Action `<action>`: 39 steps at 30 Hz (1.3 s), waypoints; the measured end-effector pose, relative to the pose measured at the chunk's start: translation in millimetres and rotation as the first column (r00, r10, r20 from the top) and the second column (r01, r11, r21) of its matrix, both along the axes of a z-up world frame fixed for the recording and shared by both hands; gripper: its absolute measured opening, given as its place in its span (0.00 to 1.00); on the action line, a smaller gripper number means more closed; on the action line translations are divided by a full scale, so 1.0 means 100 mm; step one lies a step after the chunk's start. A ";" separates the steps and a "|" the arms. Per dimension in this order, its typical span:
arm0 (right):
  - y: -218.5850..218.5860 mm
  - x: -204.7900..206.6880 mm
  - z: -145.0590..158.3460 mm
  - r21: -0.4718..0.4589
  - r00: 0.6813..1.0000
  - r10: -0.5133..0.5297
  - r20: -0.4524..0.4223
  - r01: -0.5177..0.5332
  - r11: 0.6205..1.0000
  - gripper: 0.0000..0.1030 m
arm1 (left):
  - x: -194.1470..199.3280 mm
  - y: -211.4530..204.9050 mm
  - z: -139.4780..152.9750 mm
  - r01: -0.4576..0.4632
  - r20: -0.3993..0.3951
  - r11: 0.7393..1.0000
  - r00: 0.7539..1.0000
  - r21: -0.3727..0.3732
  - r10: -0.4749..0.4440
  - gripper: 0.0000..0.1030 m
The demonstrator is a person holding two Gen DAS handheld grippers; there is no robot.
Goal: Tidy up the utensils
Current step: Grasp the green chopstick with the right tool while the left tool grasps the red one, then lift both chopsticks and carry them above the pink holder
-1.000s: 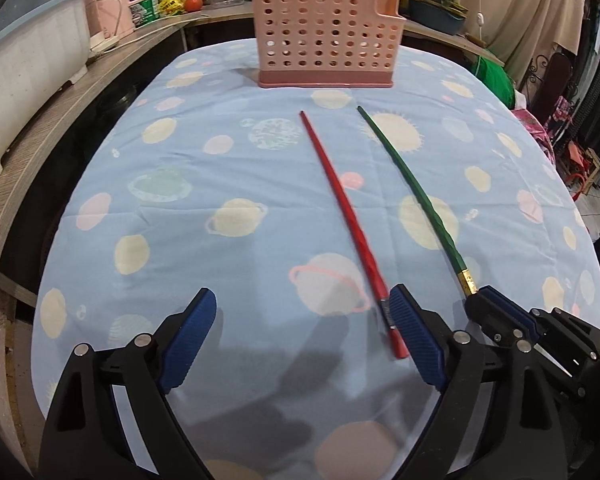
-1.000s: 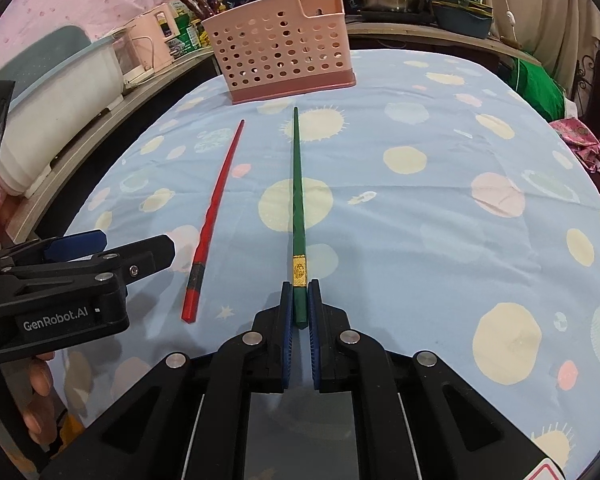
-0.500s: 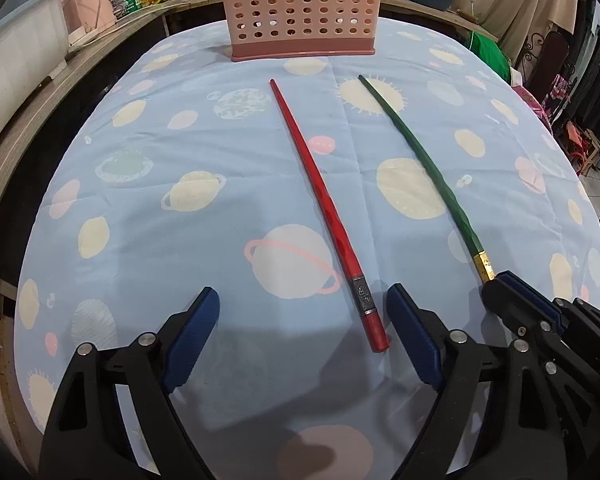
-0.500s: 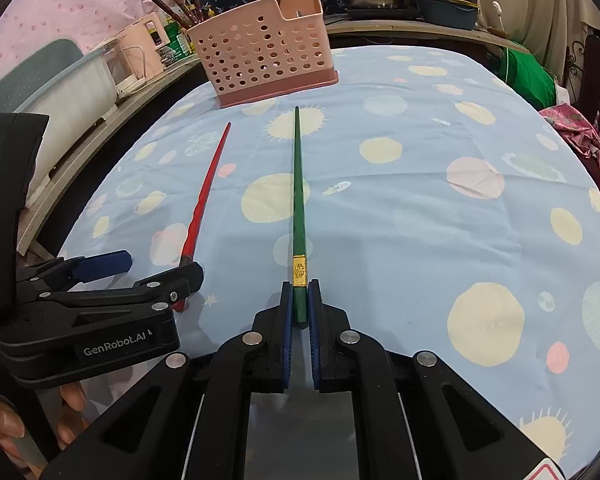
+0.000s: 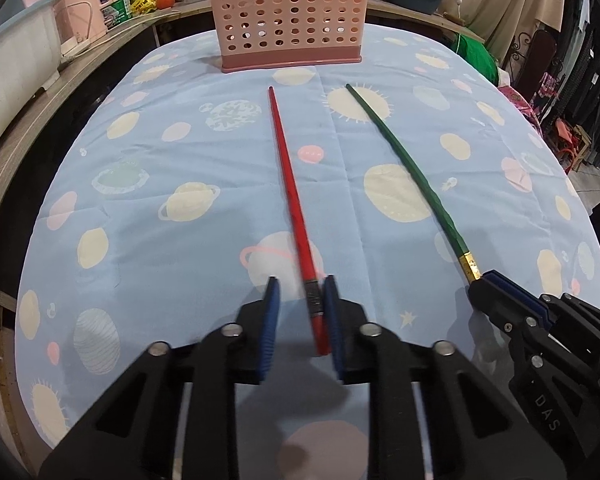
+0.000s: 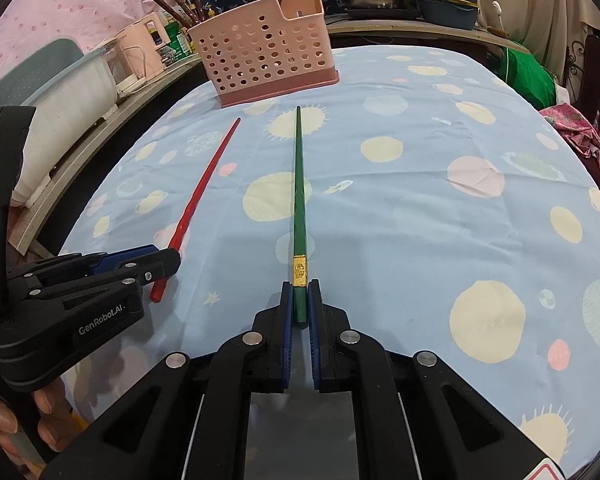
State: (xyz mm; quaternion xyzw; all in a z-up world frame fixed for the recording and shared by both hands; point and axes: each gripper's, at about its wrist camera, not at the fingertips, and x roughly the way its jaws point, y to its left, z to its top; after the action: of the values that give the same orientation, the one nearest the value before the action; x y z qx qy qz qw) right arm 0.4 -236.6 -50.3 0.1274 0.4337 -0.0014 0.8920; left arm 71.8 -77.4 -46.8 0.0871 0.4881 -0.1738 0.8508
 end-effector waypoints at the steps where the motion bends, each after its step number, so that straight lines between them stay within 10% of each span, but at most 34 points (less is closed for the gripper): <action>1: 0.01 -0.01 0.00 0.000 1.000 0.001 0.000 -0.001 1.000 0.07 | 0.00 0.00 0.00 0.002 -0.003 1.000 1.000 -0.005 -0.002 0.09; 15: 0.03 -0.07 0.28 0.027 0.999 0.008 0.048 -0.009 1.000 0.07 | 0.01 0.20 0.23 -0.024 -0.031 0.996 0.999 -0.091 0.021 0.07; 39: -0.36 0.36 1.46 0.095 0.955 -0.051 0.293 0.023 0.995 0.07 | 0.38 0.40 1.48 -0.038 0.204 0.970 0.975 -0.238 0.088 0.07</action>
State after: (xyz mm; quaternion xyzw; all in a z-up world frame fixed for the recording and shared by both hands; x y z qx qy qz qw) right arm 36.0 -272.5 95.4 0.1746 0.2928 0.0207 0.9399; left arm 109.7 -37.0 100.8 -0.0108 0.3728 -0.1921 0.9078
